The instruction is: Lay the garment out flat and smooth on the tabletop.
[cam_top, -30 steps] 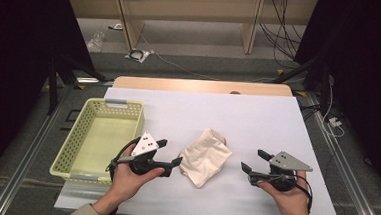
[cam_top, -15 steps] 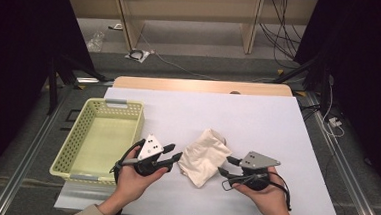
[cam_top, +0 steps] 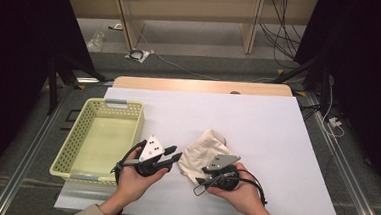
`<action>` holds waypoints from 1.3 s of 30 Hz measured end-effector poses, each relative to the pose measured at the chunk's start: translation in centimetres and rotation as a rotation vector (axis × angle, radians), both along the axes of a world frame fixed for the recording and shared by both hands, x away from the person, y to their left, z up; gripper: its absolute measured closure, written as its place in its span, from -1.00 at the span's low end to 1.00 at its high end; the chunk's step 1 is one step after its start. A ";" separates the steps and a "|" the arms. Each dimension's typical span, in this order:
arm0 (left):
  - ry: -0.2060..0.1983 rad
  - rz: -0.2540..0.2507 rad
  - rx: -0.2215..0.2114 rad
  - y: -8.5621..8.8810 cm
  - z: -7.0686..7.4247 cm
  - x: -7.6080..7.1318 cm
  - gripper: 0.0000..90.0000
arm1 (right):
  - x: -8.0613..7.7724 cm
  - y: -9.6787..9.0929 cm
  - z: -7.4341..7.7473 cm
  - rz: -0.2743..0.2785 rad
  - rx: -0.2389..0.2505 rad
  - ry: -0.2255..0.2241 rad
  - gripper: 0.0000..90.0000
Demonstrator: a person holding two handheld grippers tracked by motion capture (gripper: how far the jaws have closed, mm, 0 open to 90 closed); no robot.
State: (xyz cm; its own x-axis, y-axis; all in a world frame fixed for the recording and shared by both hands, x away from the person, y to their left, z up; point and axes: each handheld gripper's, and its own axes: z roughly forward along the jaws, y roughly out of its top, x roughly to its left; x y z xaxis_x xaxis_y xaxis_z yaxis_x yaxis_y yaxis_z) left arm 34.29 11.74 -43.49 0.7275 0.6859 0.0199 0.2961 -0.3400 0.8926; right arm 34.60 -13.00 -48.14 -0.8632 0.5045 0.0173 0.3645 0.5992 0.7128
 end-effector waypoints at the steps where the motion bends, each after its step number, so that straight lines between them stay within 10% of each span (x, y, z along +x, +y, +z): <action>1: -0.004 0.000 -0.001 0.0 0.1 0.0 0.52 | 0.0 0.1 -0.2 0.002 -0.011 0.011 0.31; 16: 0.017 -0.004 0.017 -0.2 -0.5 0.1 0.50 | 0.0 1.0 -0.1 -0.024 -0.102 0.013 0.97; 28: 0.043 -0.040 0.078 -0.5 -1.0 0.2 0.41 | 0.1 -0.2 2.2 -0.072 0.025 -0.030 0.99; 39: 0.017 -0.189 0.227 -3.0 -2.3 0.2 -0.01 | 0.3 -0.2 3.6 -0.078 0.067 -0.066 0.99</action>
